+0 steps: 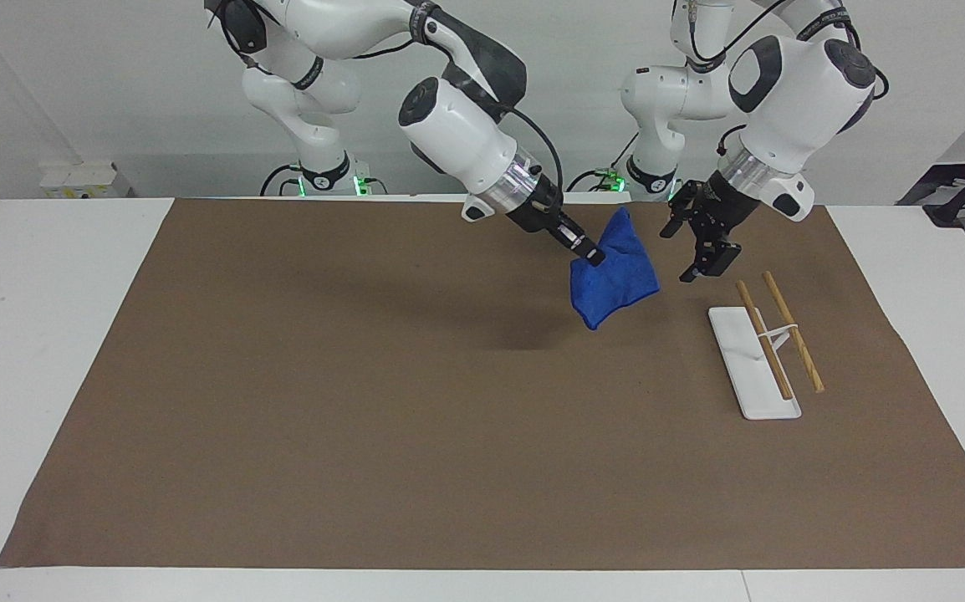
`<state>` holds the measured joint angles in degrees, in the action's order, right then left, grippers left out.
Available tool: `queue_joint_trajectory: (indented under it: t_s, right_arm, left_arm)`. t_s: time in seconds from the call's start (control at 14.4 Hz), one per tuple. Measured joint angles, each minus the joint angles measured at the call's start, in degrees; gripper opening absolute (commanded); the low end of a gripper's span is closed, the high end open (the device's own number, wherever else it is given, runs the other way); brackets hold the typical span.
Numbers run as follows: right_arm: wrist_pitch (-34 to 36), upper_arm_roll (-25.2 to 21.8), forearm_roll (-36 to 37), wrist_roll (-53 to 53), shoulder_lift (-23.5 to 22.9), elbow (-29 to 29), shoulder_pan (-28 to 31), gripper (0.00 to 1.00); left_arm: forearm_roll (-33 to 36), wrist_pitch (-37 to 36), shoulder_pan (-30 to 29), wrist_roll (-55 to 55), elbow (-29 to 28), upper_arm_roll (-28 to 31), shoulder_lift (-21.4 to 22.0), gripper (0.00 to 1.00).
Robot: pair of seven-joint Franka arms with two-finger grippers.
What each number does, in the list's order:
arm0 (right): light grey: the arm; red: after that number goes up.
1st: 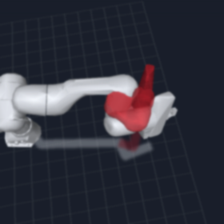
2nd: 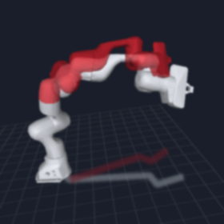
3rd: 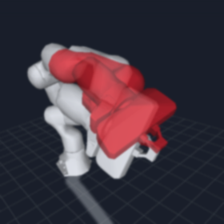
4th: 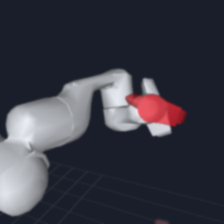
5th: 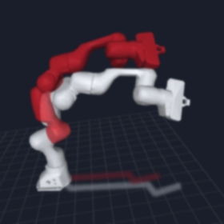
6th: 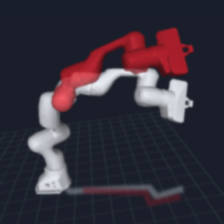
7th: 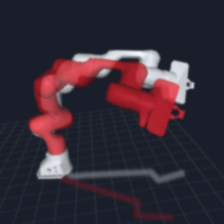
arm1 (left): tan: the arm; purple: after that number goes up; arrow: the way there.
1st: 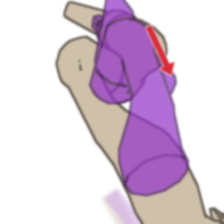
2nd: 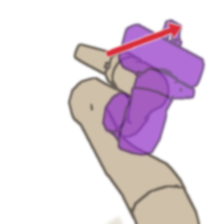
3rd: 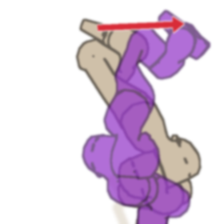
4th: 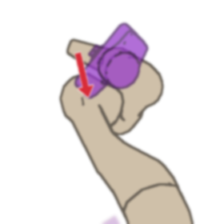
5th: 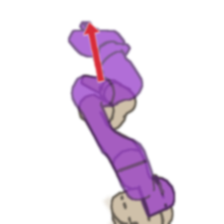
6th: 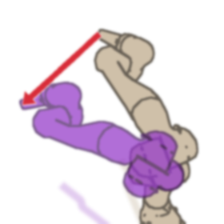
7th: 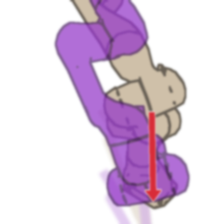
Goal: Right arm passes towel to left arm to hang
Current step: 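Hold out the towel with the right gripper while the left gripper grasps it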
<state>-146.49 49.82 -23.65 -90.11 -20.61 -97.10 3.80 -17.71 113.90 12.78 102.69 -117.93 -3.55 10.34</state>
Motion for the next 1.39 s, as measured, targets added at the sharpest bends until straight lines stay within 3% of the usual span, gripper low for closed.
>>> queue_joint_trajectory:
  t_s: [0.28,0.42,0.49,0.69,0.83,0.97,1.39]
  right_arm:
    - [0.0,0.3,0.0,-1.0,-0.2,1.6,-0.5,0.0]
    - [0.0,0.6,0.0,-1.1,-0.2,2.1,-0.5,0.0]
    - [0.0,0.6,0.0,-1.1,-0.3,2.2,-0.5,0.0]
    - [0.0,0.6,0.0,-1.1,-0.4,2.3,-0.5,0.0]
    - [0.0,0.6,0.0,-1.1,-0.4,2.3,-0.5,0.0]
    - [0.0,0.6,0.0,-1.1,-0.5,2.4,-0.5,0.0]
    - [0.0,0.6,0.0,-1.1,-0.5,2.4,-0.5,0.0]
  left_arm:
    - [0.0,5.8,2.4,2.7,-3.6,-0.1,0.0,1.0]
    - [-0.1,6.0,2.7,2.8,-4.1,-0.1,0.0,0.9]
    - [-0.1,6.2,2.8,2.9,-4.3,-0.1,0.0,0.79]
    - [-0.2,7.3,2.8,3.8,-4.4,0.0,0.0,0.29]
    - [-0.8,7.9,2.8,4.1,-4.4,0.0,0.0,0.08]
    - [-1.1,8.2,2.8,4.1,-4.4,0.0,0.0,0.01]
    - [-1.3,8.4,2.8,4.1,-4.5,0.0,0.0,0.0]
